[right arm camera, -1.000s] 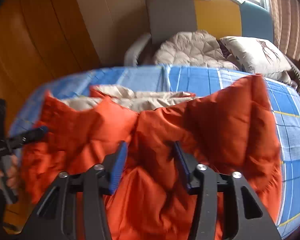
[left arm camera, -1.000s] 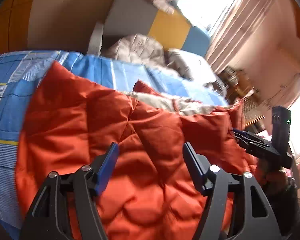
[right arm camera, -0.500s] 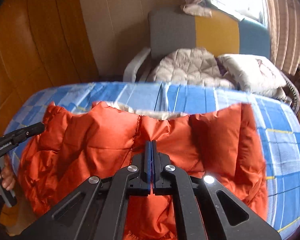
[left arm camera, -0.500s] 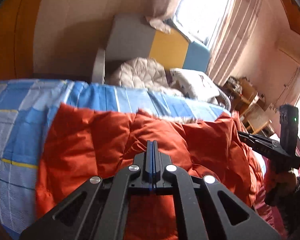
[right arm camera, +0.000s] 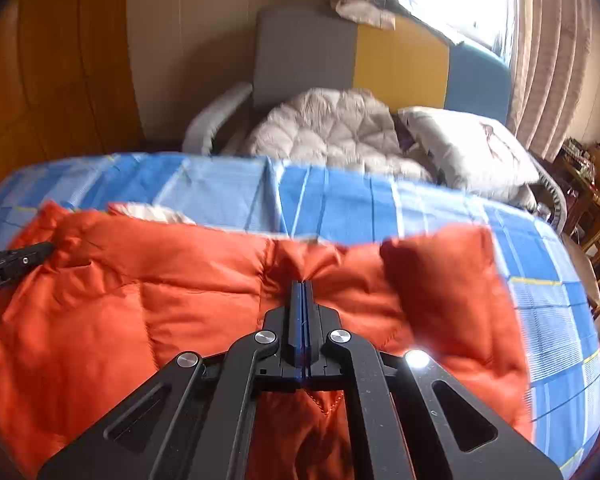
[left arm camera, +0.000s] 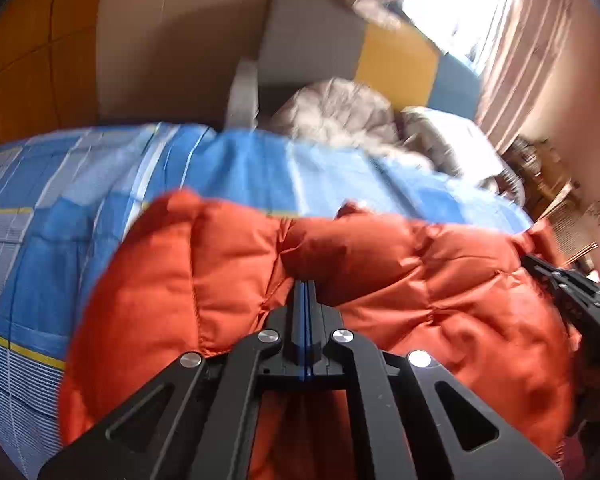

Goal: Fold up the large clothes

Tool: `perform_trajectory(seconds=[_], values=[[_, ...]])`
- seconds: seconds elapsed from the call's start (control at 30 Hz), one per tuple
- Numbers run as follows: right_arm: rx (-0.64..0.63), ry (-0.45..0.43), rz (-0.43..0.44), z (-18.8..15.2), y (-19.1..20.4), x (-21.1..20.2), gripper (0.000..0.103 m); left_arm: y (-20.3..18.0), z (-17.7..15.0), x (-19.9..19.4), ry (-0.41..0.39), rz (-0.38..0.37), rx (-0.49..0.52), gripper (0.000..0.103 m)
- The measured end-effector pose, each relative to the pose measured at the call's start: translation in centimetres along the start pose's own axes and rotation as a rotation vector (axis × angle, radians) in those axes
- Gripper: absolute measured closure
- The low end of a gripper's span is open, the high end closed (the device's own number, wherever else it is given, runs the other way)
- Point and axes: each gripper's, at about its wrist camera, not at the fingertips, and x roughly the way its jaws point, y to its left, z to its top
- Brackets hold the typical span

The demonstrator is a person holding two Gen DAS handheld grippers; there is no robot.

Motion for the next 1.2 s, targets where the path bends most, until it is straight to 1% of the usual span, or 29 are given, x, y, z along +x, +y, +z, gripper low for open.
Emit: perform_trajectory(seconds=[0.03, 0.13, 0.2, 0.3, 0.53, 0.8, 0.93, 1.0, 1.03, 1.07, 1.1, 1.13, 1.17, 1.2], values=[[-0.007, 0.003, -0.011, -0.5, 0.1, 0.8, 0.103, 0.3, -0.4, 0.7, 0.009, -0.010, -0.010, 0.103], [-0.001, 0.009, -0.017, -1.3, 0.2, 2.2, 0.103, 0.5, -1.0, 1.3, 0.001, -0.005, -0.016, 0.103], [0.019, 0.026, -0.017, -1.6, -0.2, 3.3, 0.103, 1.0, -1.4, 1.9, -0.002, -0.011, -0.043, 0.103], [0.042, 0.033, -0.004, -1.9, -0.7, 4.2, 0.103, 1.1, -1.7, 2.4, -0.005, -0.011, -0.057, 0.103], [0.053, 0.041, -0.019, -2.4, -0.8, 5.9, 0.103, 1.3, -1.8, 3.2, -0.011, -0.005, -0.077, 0.101], [0.066, 0.067, -0.010, -2.7, -1.1, 7.1, 0.103, 1.2, -1.8, 3.5, -0.013, 0.011, -0.073, 0.101], [0.070, 0.079, -0.001, -2.6, -1.2, 7.2, 0.103, 0.7, -1.8, 3.7, -0.001, 0.041, -0.051, 0.101], [0.076, 0.100, 0.009, -2.4, -1.4, 7.0, 0.103, 0.7, -1.6, 3.5, 0.011, 0.052, -0.046, 0.101], [0.077, 0.111, 0.013, -2.2, -1.4, 6.8, 0.103, 0.5, -1.5, 3.2, 0.021, 0.078, -0.046, 0.101], [0.077, 0.121, 0.020, -2.0, -1.5, 6.6, 0.103, 0.3, -1.4, 2.7, 0.026, 0.086, -0.043, 0.101], [0.083, 0.133, 0.031, -1.8, -1.8, 6.3, 0.103, 0.0, -1.3, 2.3, 0.025, 0.091, -0.042, 0.098], [0.093, 0.139, 0.040, -1.7, -1.9, 5.9, 0.101, -0.1, -1.2, 1.7, 0.019, 0.097, -0.045, 0.090], [0.109, 0.136, 0.054, -1.5, -2.3, 5.2, 0.094, -0.3, -1.1, 0.8, 0.006, 0.104, -0.060, 0.081], [0.116, 0.118, 0.063, -1.3, -2.5, 4.3, 0.090, -0.6, -1.0, 0.0, -0.011, 0.100, -0.073, 0.077]])
